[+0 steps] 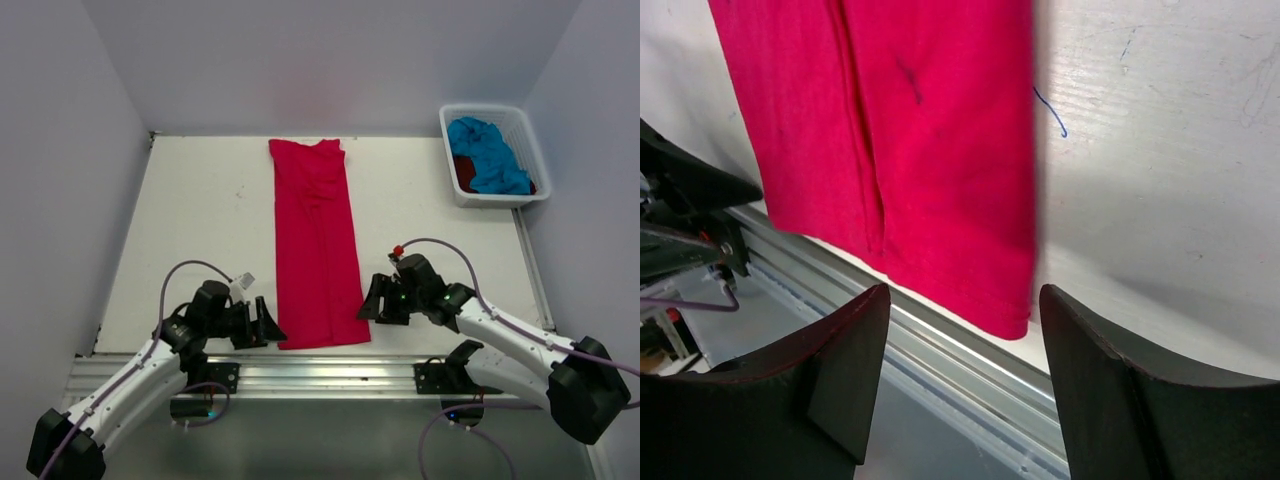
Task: Fold and stack the t-shirts
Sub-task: Grab the bottom of the folded rectangular tshirt with both arms
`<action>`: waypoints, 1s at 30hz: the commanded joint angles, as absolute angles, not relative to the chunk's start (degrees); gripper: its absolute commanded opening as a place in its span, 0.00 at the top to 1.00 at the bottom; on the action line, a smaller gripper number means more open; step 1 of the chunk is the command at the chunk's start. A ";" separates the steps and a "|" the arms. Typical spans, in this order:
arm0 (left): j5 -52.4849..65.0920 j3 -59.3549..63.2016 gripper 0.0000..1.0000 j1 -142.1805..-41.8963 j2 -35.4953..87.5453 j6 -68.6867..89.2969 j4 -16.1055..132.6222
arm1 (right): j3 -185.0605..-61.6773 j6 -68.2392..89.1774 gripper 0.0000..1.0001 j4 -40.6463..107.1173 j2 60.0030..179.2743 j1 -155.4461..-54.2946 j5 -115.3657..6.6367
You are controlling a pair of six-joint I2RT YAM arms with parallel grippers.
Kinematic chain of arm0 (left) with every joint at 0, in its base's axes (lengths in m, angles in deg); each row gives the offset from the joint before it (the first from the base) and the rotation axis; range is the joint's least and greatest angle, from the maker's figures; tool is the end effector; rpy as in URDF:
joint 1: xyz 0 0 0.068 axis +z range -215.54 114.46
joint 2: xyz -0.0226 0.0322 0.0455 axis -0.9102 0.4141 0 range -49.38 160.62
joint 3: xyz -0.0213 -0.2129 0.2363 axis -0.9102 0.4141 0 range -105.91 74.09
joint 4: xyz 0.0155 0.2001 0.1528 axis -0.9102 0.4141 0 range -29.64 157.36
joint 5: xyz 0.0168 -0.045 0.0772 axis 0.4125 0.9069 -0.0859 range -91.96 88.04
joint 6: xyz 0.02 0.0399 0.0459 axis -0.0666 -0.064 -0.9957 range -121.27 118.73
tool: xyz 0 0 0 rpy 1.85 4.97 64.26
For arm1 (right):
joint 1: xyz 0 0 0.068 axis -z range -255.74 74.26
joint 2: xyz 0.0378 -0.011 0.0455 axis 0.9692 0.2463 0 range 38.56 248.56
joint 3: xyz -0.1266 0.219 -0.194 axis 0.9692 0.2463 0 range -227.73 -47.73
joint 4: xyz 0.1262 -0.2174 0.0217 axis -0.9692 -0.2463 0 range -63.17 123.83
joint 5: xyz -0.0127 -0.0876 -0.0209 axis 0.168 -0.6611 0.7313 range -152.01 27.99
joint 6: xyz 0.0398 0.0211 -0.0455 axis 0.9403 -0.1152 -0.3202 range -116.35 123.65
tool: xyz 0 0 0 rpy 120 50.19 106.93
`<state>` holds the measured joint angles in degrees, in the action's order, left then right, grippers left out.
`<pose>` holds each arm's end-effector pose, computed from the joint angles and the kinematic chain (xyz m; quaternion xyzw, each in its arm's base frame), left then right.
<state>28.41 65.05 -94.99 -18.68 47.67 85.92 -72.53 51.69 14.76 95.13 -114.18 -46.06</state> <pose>0.0507 -0.0574 0.1557 -0.0579 0.9018 -0.4115 0.1187 0.1144 0.1082 0.2060 0.0318 0.9337 0.3225 0.1523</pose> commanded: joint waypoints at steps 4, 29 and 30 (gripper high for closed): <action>28.89 67.15 0.20 -95.33 -12.04 49.00 80.68 | -72.35 56.38 0.38 14.50 95.85 -114.68 -51.28; 25.03 69.87 0.36 -98.85 -2.63 54.01 75.31 | -64.08 69.57 0.52 13.88 96.83 -118.19 -52.43; 24.94 69.96 0.36 -99.11 -1.84 54.10 74.96 | -64.00 69.92 0.53 14.14 96.92 -118.46 -52.34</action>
<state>30.51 67.24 -98.36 -4.26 54.78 71.08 -66.46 68.25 16.95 95.81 -117.44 -51.28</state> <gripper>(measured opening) 0.638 0.476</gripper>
